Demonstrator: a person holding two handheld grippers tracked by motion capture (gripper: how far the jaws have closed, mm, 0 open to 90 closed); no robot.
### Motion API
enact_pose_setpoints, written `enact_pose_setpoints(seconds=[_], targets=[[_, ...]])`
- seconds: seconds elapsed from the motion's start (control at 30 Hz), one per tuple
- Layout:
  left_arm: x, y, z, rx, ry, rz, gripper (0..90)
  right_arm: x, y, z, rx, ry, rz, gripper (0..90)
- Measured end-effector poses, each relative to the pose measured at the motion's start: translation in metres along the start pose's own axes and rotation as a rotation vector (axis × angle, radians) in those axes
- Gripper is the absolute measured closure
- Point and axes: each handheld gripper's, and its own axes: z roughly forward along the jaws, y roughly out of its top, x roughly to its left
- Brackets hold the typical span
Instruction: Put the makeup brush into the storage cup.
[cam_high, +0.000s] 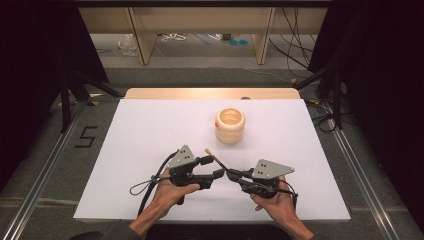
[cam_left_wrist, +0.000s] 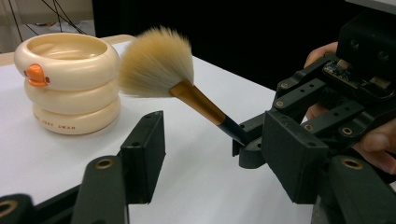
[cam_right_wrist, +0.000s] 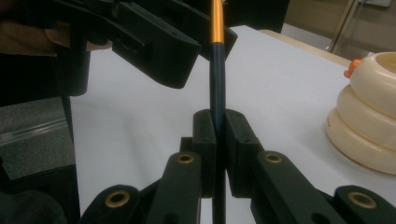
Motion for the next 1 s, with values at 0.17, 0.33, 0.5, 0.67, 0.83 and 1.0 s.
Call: enact_pose_setpoints(seconds=[0.17, 0.33, 0.5, 0.67, 0.83, 1.0], targets=[[-0.0005, -0.0008, 0.0006, -0.008, -0.003, -0.015, 45.2, 0.0006, 0.0009, 0.0001, -0.013, 0.005, 0.001, 84.4], [-0.0009, 0.0001, 0.0000, -0.019, -0.005, -0.024, 49.1, 0.0021, 0.0006, 0.0013, -0.021, 0.008, 0.001, 84.4], [0.0000, 0.0000, -0.0006, -0.039, -0.006, -0.044, 52.0, 0.0028, 0.0008, 0.0012, -0.018, 0.011, 0.001, 84.4], [-0.0001, -0.0006, -0.0002, -0.046, -0.004, -0.051, 53.7, 0.0031, 0.0013, 0.0011, -0.024, 0.009, -0.003, 84.4], [-0.0005, -0.0009, 0.0000, -0.055, -0.004, -0.057, 54.4, 0.0034, 0.0013, 0.0023, -0.033, 0.011, 0.000, 84.4], [-0.0006, -0.0010, 0.0000, -0.060, -0.002, -0.056, 55.5, 0.0044, 0.0011, 0.0038, -0.041, 0.011, 0.019, 84.4]])
